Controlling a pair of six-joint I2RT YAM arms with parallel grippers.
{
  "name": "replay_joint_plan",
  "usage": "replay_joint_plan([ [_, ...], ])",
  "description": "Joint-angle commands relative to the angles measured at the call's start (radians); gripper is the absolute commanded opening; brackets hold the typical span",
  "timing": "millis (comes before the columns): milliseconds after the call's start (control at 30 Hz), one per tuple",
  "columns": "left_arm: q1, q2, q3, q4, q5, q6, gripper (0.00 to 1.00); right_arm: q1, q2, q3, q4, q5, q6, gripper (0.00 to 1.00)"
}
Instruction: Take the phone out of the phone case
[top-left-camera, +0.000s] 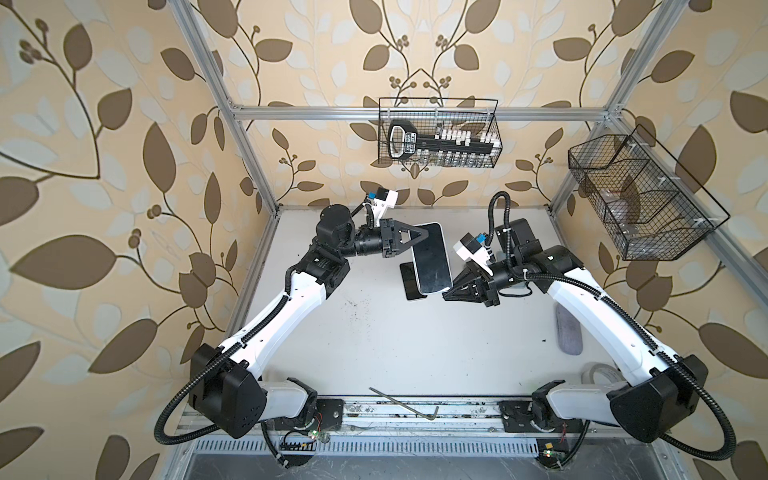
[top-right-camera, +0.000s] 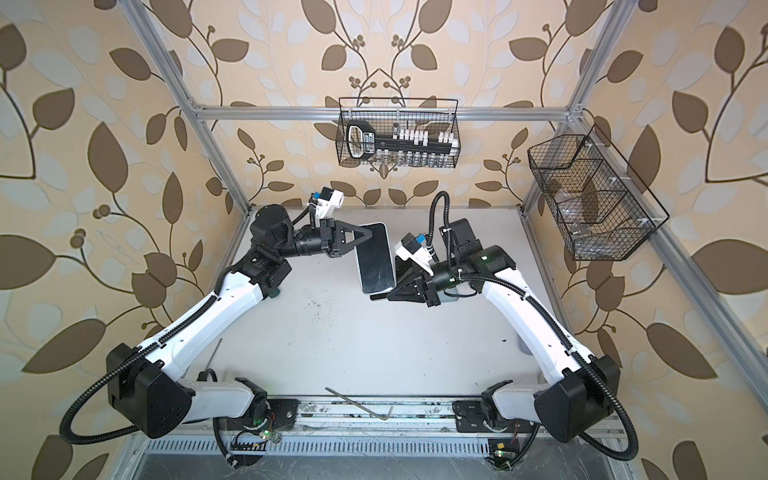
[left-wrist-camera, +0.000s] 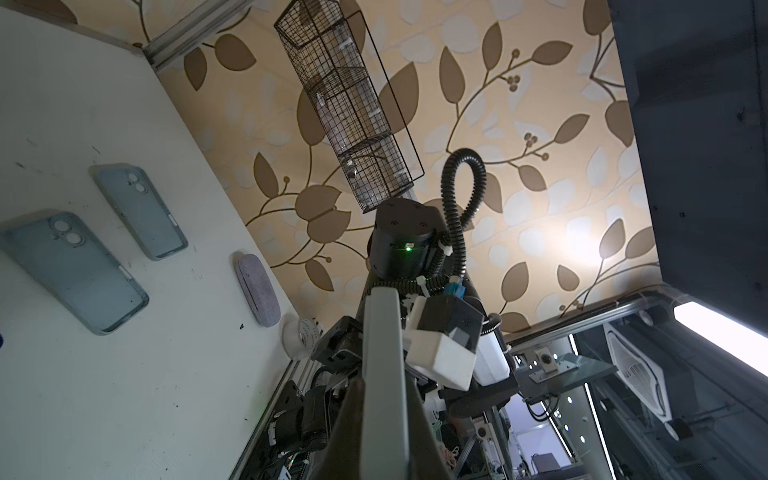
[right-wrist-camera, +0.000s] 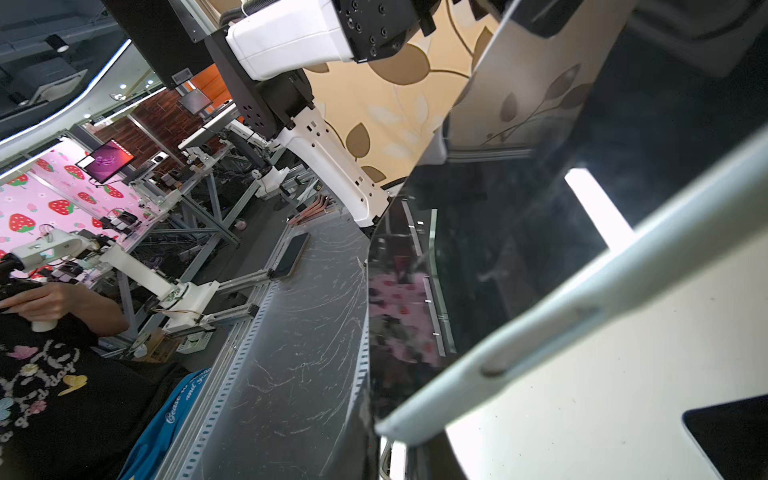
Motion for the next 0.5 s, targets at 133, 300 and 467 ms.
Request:
replay_joint_plan([
  [133, -0.004, -0.062, 0.017, 0.129, -0.076, -0.193, 0.0, -0.011, -0.028, -0.04, 0.087, 0.092, -0.012, 0.09],
  [300, -0.005, -0.066, 0.017, 0.099, -0.076, -0.161, 0.0, -0.019, -0.042, -0.04, 0.088, 0.097, 0.001, 0.15],
  [467, -0.003, -0.066, 0.049, -0.034, -0.059, -0.012, 0.0, -0.021, -0.067, -0.052, 0.068, 0.09, 0.014, 0.38],
])
